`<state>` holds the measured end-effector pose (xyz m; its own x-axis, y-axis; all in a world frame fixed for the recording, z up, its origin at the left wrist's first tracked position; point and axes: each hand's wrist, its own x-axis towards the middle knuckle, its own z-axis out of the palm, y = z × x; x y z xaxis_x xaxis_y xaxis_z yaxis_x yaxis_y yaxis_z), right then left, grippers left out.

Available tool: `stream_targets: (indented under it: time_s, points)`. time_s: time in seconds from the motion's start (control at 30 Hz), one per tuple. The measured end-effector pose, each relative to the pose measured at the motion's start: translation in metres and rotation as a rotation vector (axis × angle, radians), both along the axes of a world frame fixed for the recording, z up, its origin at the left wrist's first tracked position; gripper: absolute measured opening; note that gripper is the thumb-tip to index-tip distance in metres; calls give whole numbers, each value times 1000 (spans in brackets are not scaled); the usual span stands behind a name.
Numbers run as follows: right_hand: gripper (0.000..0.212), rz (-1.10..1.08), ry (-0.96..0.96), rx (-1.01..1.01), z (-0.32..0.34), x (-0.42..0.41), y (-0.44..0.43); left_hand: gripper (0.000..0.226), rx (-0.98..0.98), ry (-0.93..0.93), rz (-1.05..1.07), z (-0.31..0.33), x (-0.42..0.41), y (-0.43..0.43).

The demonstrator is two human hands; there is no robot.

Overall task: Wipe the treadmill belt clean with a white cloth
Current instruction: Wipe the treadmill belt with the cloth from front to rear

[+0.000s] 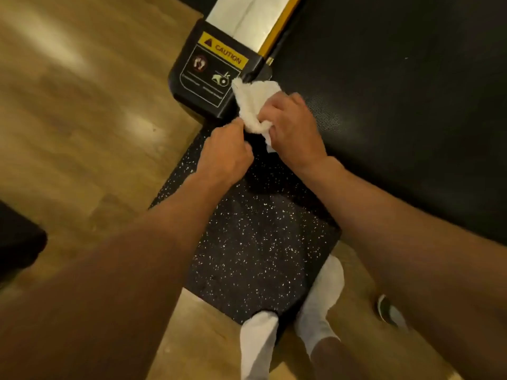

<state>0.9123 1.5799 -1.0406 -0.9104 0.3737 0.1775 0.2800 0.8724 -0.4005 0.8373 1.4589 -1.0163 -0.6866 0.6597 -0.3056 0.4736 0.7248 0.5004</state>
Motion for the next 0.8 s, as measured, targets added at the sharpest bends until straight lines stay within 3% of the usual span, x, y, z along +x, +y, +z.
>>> stream_targets:
  time_s: [0.1, 0.23, 0.33, 0.47, 0.53, 0.6, 0.7, 0.8]
  points:
    - [23, 338, -391, 253, -9, 11, 5, 47, -66, -41, 33, -11, 8, -28]
    - [31, 530, -852, 492, -1, 77, 10, 57, -110, -225, -48, -26, 50, -33]
    - [25, 585, -727, 536, 22, 87, 19, 55, -51, -357, -96, -28, 84, -16]
    - [11, 605, -422, 469, 36, 36, 34, 46, 72, -400, 80, -20, 110, 12]
    - [13, 638, -411, 479, 27, 28, 37, 43, 116, -402, 167, -17, 114, 21]
    - [29, 639, -380, 462, 18, 43, 41, 43, 151, -393, 206, -18, 119, 22]
    - [18, 653, -514, 416, 16, 88, 51, 32, 130, -423, 140, -24, 140, 24]
    - [21, 689, -701, 403, 27, 129, 62, 27, 100, -507, 71, -23, 168, 33]
